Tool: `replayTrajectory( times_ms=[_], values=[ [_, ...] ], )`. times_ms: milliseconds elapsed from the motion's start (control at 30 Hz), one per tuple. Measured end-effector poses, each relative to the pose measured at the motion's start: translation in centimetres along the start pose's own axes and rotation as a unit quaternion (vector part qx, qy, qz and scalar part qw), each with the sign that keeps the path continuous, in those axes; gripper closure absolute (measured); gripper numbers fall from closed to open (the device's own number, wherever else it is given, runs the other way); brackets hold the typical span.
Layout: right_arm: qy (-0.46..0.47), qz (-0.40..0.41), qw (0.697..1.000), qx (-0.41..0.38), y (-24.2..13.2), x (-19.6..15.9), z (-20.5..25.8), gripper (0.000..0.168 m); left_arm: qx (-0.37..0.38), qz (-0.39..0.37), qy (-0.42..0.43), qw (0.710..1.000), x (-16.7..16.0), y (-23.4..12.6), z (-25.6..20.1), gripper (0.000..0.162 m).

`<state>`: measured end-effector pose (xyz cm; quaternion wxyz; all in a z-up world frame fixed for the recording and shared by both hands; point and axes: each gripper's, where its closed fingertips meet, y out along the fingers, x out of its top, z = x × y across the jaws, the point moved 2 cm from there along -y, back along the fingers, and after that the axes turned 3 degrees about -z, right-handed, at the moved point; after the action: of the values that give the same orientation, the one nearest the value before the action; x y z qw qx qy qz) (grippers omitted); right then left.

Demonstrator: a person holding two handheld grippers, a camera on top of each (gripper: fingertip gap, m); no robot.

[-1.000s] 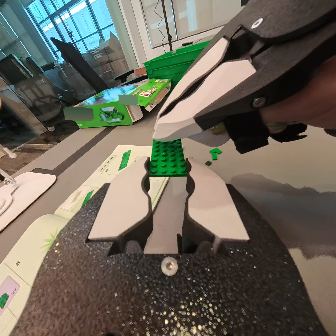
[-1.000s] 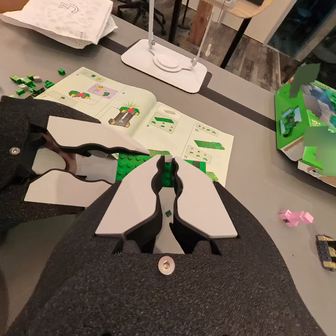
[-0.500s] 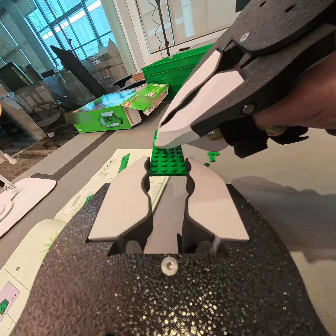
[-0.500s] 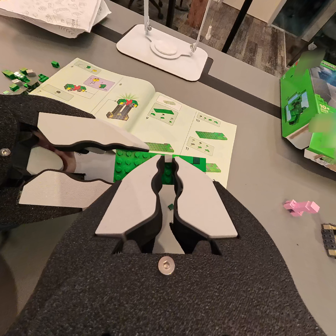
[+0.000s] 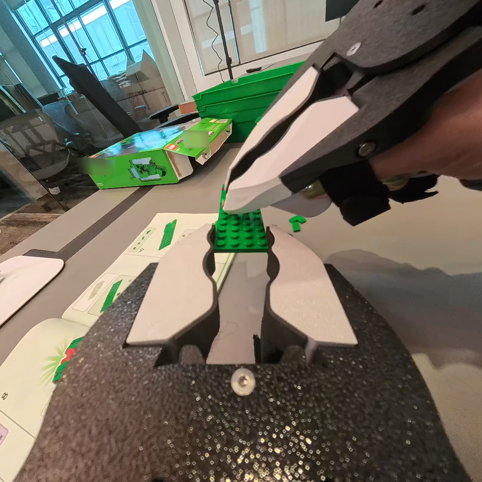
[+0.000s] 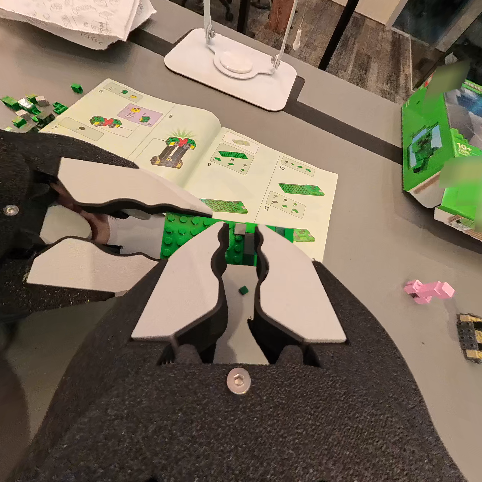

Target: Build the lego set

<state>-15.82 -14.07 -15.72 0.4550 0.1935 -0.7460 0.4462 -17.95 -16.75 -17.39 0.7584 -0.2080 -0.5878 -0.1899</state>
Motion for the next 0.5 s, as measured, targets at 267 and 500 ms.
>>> replayTrajectory(
  times_ms=[267,500],
  values=[
    [-0.132,0.038,0.962,0.238,-4.1,-0.8,-1.2,0.142,-0.186,-0.055,0.017,0.981,1.1,-0.6,-3.7,0.126],
    [0.047,0.209,0.795,0.568,-7.3,-2.3,-1.2,0.139,-0.330,-0.072,0.002,0.941,1.4,-1.7,-7.3,0.126]
  ],
)
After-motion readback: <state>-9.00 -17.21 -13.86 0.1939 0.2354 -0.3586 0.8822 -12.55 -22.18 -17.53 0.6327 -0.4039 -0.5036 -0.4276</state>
